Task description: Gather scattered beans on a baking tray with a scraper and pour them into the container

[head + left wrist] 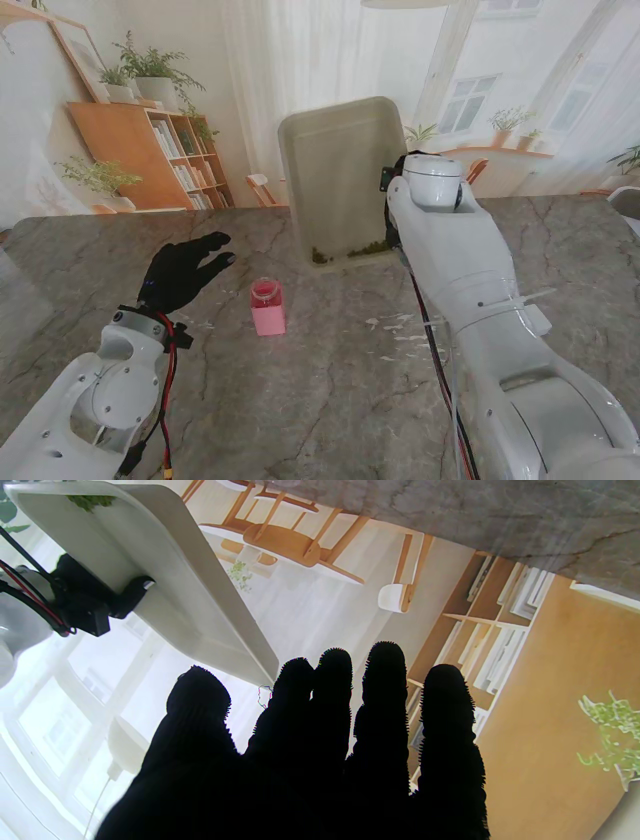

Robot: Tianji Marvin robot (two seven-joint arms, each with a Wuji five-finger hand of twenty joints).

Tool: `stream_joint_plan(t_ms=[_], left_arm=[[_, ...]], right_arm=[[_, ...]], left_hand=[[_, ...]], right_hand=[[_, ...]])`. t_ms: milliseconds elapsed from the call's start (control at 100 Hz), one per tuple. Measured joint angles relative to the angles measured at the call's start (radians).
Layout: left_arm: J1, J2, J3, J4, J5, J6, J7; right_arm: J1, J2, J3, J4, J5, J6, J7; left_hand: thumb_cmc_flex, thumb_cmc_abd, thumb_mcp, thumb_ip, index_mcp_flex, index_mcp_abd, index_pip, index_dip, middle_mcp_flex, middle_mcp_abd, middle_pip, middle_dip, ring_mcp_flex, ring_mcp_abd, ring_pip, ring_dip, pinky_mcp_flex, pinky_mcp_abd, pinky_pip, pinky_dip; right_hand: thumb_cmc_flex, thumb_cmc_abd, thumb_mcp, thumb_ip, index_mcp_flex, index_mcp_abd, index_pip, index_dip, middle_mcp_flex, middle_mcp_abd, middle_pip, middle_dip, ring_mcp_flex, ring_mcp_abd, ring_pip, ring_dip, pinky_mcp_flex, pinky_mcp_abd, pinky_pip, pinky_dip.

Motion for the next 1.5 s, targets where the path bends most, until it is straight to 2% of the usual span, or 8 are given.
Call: stream_joint_plan(t_ms=[280, 470, 590, 790, 1060, 1280, 1500], left_arm=[[-0.056, 0.010, 0.000, 0.006, -0.017, -0.050, -0.055], [-0.078, 0.013, 0.002, 0.016, -0.019, -0.076, -0.061], [-0.082, 0.013, 0.003, 0.021, -0.016, -0.096, -0.057], [-0.075, 0.015, 0.000, 0.018, -0.011, -0.118, -0.059], [-0.051, 0.018, -0.018, -0.003, -0.004, -0.134, -0.080], [-0.035, 0.022, -0.040, -0.030, 0.006, -0.157, -0.101], [-0.058, 0.030, -0.037, -0.036, -0.045, -0.206, -0.165]], right_arm=[[0.067, -0.009, -0.087, 0.078, 0.030, -0.069, 0.032], [0.087, -0.023, -0.148, 0.091, 0.062, -0.132, 0.027], [0.093, -0.030, -0.190, 0.092, 0.059, -0.174, 0.030], [0.106, -0.047, -0.242, 0.112, 0.044, -0.226, 0.040], [0.112, -0.065, -0.283, 0.110, 0.043, -0.252, 0.029], [0.134, -0.081, -0.304, 0.139, 0.031, -0.272, 0.040], [0.142, -0.084, -0.320, 0.152, 0.022, -0.292, 0.055]], left_hand=[[0.000, 0.000, 0.000, 0.000, 0.000, 0.000, -0.001, 0.000, 0.000, 0.000, -0.003, -0.010, -0.009, 0.000, -0.023, -0.015, 0.000, 0.000, 0.000, 0.000], [0.000, 0.000, 0.000, 0.000, -0.005, 0.000, -0.014, 0.000, -0.035, 0.000, -0.027, -0.017, -0.031, 0.000, -0.055, -0.038, -0.012, 0.000, -0.012, 0.000], [0.000, 0.000, 0.000, 0.000, -0.015, 0.000, -0.017, -0.010, -0.062, 0.000, -0.030, -0.023, -0.070, -0.001, -0.077, -0.054, -0.017, 0.000, -0.035, 0.000], [0.000, 0.000, 0.000, 0.000, -0.015, 0.000, -0.019, -0.010, -0.063, 0.000, -0.030, -0.024, -0.075, -0.002, -0.083, -0.064, -0.026, 0.000, -0.046, 0.000], [0.000, 0.000, 0.000, 0.000, -0.015, -0.001, -0.019, -0.010, -0.063, 0.000, -0.030, -0.024, -0.075, -0.002, -0.083, -0.070, -0.026, 0.000, -0.047, 0.000], [0.000, 0.000, 0.000, 0.000, -0.015, -0.001, -0.019, -0.010, -0.063, 0.000, -0.030, -0.024, -0.075, -0.002, -0.083, -0.072, -0.026, 0.000, -0.048, 0.000], [0.000, 0.000, 0.000, 0.000, -0.015, -0.001, -0.019, -0.010, -0.063, 0.000, -0.030, -0.024, -0.075, -0.002, -0.083, -0.074, -0.026, 0.000, -0.058, 0.000]], right_hand=[[0.000, 0.000, 0.000, 0.000, 0.000, 0.000, 0.000, 0.000, 0.000, 0.000, 0.000, 0.002, -0.001, 0.000, 0.002, 0.001, 0.000, 0.000, 0.000, 0.000], [0.000, -0.001, 0.000, 0.000, 0.000, 0.001, 0.000, 0.000, 0.000, -0.001, 0.001, 0.010, -0.002, 0.000, 0.006, 0.001, 0.000, 0.000, 0.000, 0.001], [0.000, -0.002, 0.000, 0.000, 0.000, 0.001, 0.000, 0.000, 0.000, -0.001, 0.001, 0.013, -0.002, 0.000, 0.008, 0.001, 0.000, 0.000, 0.000, 0.001], [0.005, -0.009, 0.000, 0.000, 0.000, 0.001, 0.000, 0.000, 0.000, -0.004, 0.008, 0.014, -0.003, 0.000, 0.010, 0.001, 0.000, 0.000, 0.000, 0.002], [0.006, -0.010, 0.000, 0.000, 0.001, 0.001, 0.000, 0.000, 0.000, -0.005, 0.012, 0.014, -0.004, 0.000, 0.014, 0.001, 0.000, 0.000, 0.000, 0.002], [0.006, -0.010, 0.000, 0.000, 0.001, 0.001, 0.000, 0.000, 0.000, -0.006, 0.013, 0.014, -0.004, 0.000, 0.015, 0.001, 0.000, 0.000, 0.000, 0.002], [0.006, -0.010, 0.000, 0.000, 0.001, 0.001, 0.000, 0.000, 0.000, -0.008, 0.013, 0.021, -0.004, 0.000, 0.015, 0.001, 0.000, 0.000, 0.000, 0.002]])
